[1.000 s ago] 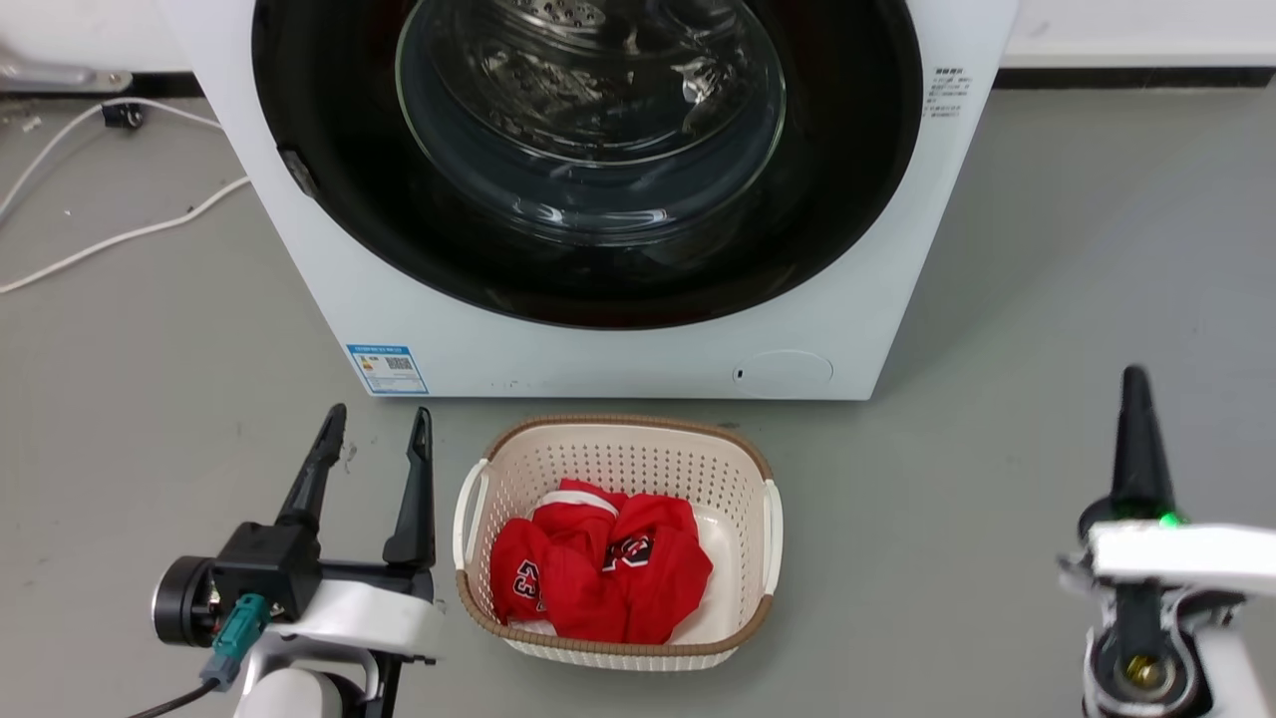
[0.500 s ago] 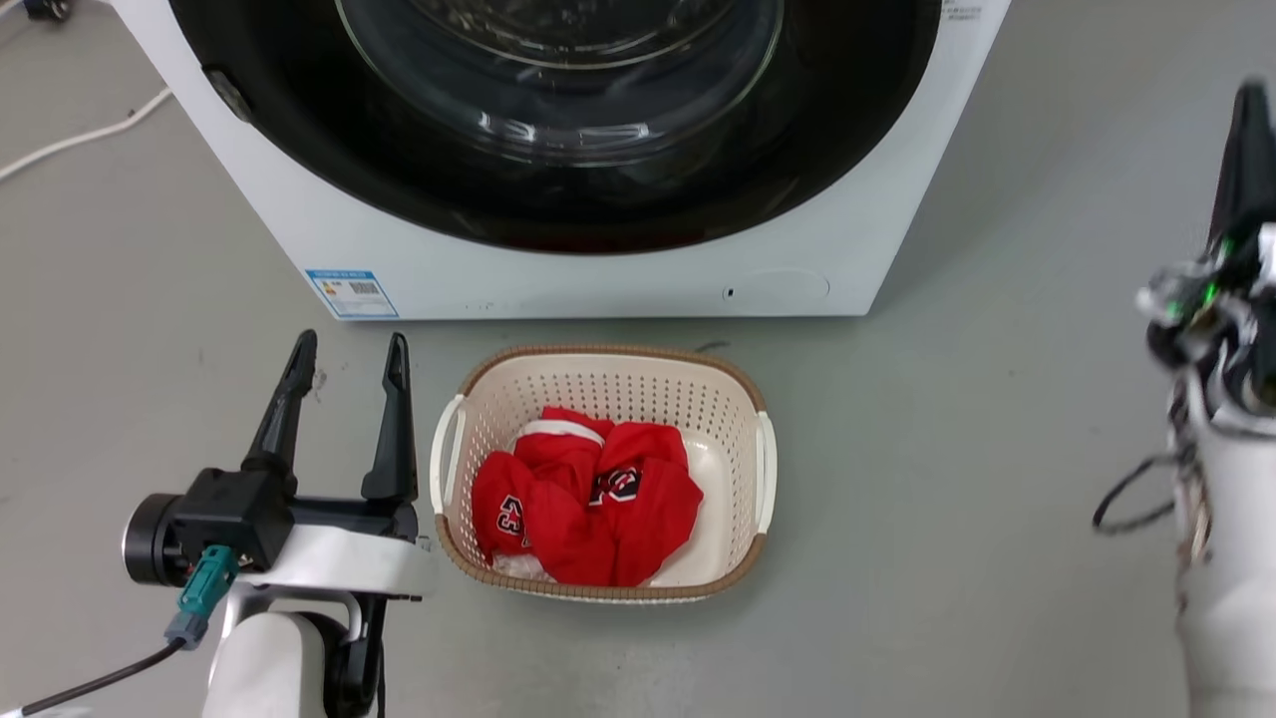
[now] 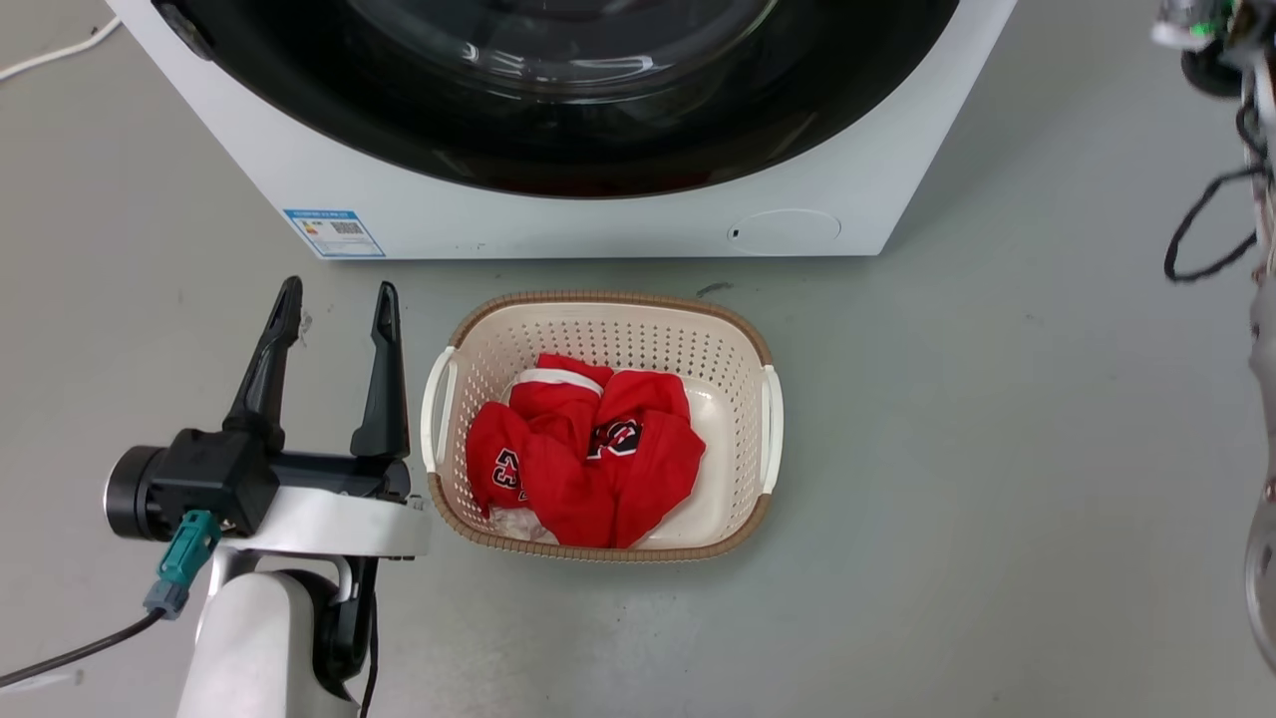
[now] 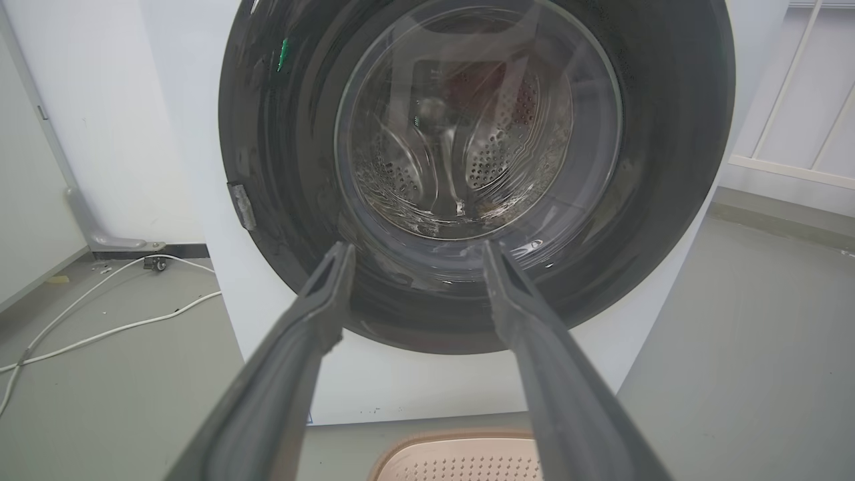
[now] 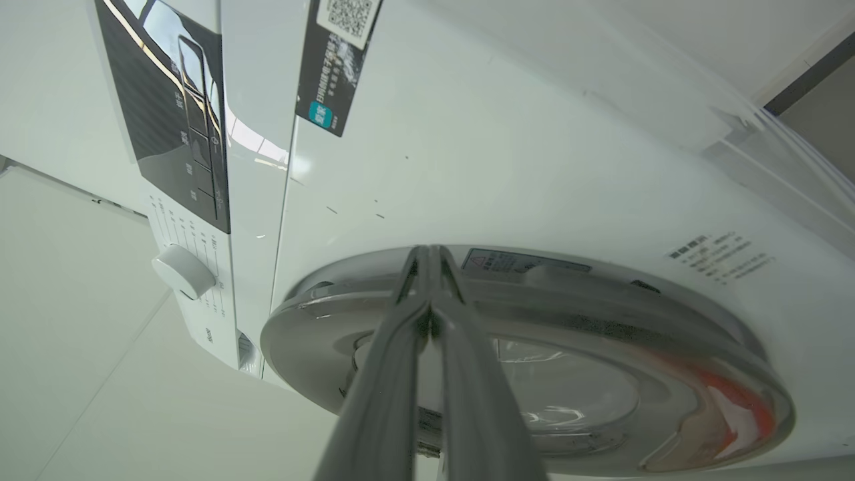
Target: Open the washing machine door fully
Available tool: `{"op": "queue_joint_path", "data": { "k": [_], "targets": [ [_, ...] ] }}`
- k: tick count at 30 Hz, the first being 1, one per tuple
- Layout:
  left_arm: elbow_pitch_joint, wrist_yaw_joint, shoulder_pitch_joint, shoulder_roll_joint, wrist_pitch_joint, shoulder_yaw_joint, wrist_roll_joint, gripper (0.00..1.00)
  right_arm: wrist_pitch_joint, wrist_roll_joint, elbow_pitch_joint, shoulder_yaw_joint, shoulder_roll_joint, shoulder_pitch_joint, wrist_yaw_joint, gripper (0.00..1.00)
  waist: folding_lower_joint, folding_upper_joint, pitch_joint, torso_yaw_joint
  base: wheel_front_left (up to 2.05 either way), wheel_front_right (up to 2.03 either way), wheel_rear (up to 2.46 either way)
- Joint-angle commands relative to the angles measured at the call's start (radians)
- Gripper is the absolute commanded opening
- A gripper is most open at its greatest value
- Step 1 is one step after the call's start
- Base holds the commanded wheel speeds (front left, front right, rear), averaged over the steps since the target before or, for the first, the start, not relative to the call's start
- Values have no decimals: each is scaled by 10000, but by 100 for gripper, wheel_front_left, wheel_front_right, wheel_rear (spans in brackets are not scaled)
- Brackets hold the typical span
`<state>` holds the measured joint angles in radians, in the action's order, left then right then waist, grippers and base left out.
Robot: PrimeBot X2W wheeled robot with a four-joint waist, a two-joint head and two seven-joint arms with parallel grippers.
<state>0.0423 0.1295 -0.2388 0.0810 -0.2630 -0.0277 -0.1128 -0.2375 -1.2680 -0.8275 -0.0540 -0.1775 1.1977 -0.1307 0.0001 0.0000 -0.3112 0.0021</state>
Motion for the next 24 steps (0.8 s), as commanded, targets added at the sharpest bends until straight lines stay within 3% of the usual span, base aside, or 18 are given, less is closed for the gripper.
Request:
{"op": "queue_joint_path", "data": {
  "k": [1,8,17,24],
  "targets": [
    [-40,20,-182,53,-25,47,-35,100,-227,142,-309,102,102,466,-1,0,-1,0,-117,40,0,0,0],
    [-111,11,-422,131,-25,139,-58,100,-1339,1204,-1989,747,208,2203,-1,0,-1,0,-471,204,0,0,0],
    [-186,11,-711,123,-25,244,-132,100,-1572,2399,-3868,1096,135,3917,-1,0,-1,0,-990,405,0,0,0],
    [-209,12,-940,93,-25,301,-176,100,-1948,2886,-4514,1104,115,4788,-1,0,-1,0,-1323,527,0,0,0]
  ]
}}
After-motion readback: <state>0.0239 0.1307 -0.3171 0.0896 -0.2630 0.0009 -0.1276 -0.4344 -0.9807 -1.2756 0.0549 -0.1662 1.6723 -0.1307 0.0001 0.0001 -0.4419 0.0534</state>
